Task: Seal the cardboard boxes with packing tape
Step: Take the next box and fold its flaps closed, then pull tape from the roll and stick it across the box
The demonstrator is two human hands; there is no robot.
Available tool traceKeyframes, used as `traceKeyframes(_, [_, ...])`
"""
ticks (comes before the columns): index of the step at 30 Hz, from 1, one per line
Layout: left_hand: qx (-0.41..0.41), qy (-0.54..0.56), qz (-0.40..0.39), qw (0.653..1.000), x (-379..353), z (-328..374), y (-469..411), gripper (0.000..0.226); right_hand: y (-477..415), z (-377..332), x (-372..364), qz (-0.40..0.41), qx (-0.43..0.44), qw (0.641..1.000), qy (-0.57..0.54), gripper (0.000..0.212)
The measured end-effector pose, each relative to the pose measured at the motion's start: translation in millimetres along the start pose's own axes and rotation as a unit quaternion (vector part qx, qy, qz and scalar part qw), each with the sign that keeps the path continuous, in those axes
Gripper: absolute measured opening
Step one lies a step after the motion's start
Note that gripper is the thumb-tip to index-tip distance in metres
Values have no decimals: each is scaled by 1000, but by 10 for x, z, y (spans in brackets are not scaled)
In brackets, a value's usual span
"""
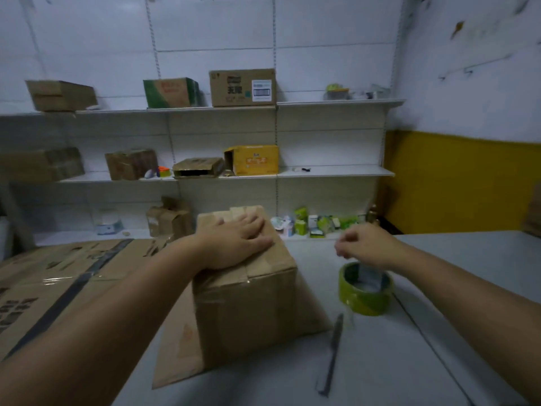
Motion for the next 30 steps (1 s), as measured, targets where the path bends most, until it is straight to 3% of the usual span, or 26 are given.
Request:
traceKeyframes(3, [-1,-8,31,999,13,57,-3,62,369,390,-88,-139,26,979,147,21])
traceKeyframes(6, [-81,15,156,984,99,137,112,41,487,580,-217,-140,70,963,222,21])
traceKeyframes(8, [-193,-43,301,933,217,331,352,43,487,638,-296,-112,94,954,262,15])
traceKeyframes(10, [-296,-37,371,879,209,579,621,39,476,669,-343,-92,99,956,260,12])
traceKeyframes(12, [-380,15,323,867,-92,927,923,20,474,678,-362,-81,111,959,247,9])
traceKeyframes(14, [-408,66,210,886,-664,1155,1036,13,493,692,-338,-82,119,960,240,13])
traceKeyframes(16, [-346,46,123,929,-1257,1190,914,37,517,699,-303,-87,124,958,244,16])
traceKeyframes(18, [-237,63,89,965,-1565,1067,720,61,546,721,-248,-88,126,956,249,8])
traceKeyframes(20, [-168,94,24,981,-1654,987,639,66,598,770,-190,-90,130,958,239,8])
traceKeyframes(26, [-153,57,-11,987,-1714,974,569,68,867,772,18,-100,143,955,238,26])
traceKeyframes(30, [-158,46,12,986,-1731,963,576,90,998,699,213,-117,132,956,232,22])
Point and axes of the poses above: each hand's wrist, its own y-axis away from the middle knuckle, its own x-axis out of the back of the hand, z = x × y, the point moved 3 cm from there along -y, towards the middle knuckle, and after that the axes turned 14 degrees about y, right-handed, at the moved point
